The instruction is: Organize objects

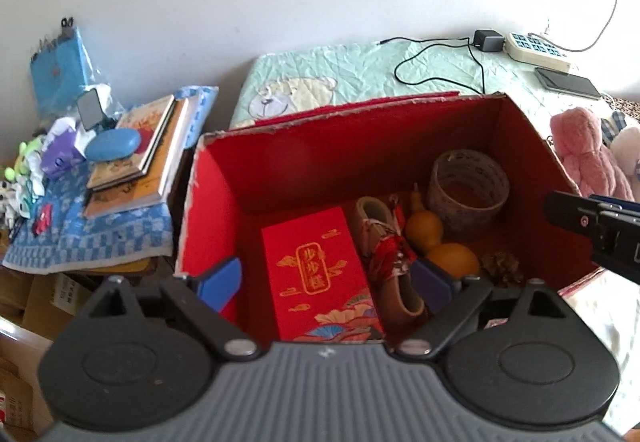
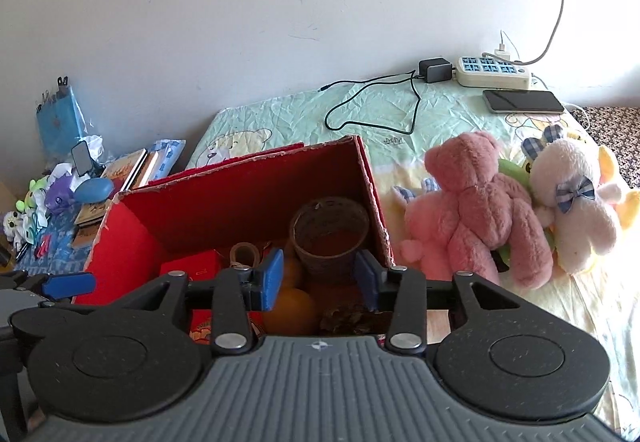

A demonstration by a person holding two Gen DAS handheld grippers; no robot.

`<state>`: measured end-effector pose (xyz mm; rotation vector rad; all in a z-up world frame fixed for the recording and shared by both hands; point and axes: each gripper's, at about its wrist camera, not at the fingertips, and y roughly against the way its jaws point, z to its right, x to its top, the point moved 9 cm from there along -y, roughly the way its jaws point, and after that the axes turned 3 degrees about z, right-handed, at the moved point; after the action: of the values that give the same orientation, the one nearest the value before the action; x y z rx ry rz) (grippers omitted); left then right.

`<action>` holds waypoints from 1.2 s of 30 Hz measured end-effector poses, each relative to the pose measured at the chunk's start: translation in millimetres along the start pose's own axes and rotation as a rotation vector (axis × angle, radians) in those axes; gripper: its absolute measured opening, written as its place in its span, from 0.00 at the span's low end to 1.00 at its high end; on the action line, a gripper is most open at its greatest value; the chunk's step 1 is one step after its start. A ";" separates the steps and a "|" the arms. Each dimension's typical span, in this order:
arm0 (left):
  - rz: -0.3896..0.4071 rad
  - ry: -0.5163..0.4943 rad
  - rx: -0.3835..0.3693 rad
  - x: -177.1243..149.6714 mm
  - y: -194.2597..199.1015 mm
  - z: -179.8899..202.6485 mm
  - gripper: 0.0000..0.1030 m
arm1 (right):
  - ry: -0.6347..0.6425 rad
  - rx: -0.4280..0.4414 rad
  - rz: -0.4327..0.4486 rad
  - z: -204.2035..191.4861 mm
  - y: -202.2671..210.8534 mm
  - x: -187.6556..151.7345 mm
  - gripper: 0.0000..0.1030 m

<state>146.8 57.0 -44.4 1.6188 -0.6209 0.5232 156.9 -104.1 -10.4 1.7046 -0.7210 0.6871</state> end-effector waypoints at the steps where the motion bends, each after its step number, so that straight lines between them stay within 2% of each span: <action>1: 0.002 -0.005 0.011 -0.6 -0.7 0.4 0.90 | -0.002 0.003 -0.004 -0.3 -0.7 -0.6 0.43; 3: -0.006 -0.012 0.025 -2.7 -2.9 1.4 0.90 | -0.011 0.010 -0.017 -0.2 -2.0 -2.8 0.43; 7: -0.062 -0.012 -0.008 -9.9 -9.2 4.1 0.90 | -0.011 0.008 -0.043 0.6 -2.7 -6.3 0.48; 10: -0.077 -0.006 0.002 -13.9 -10.6 3.2 0.90 | 0.005 -0.009 -0.048 -0.9 -1.1 -6.4 0.51; 15: -0.079 -0.009 0.022 -13.0 -10.3 1.4 0.90 | 0.015 -0.003 -0.056 -2.6 0.2 -7.0 0.52; 20: -0.113 0.007 0.003 -17.4 -13.8 -0.1 0.90 | 0.023 -0.007 -0.061 -2.8 4.2 -8.6 0.51; 27: -0.103 0.009 -0.008 -15.7 -2.7 -1.3 0.89 | 0.024 -0.047 -0.066 -1.0 11.4 -9.6 0.51; 29: -0.117 0.009 -0.034 -16.4 2.9 0.5 0.84 | 0.015 -0.052 -0.071 0.3 15.8 -9.8 0.51; 36: -0.063 -0.018 -0.046 -16.0 35.0 4.1 0.88 | 0.006 -0.036 -0.074 0.5 37.0 -14.8 0.51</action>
<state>111.7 51.3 -29.3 1.5957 -0.5888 0.4456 119.3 -110.5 1.2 1.6866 -0.6587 0.6239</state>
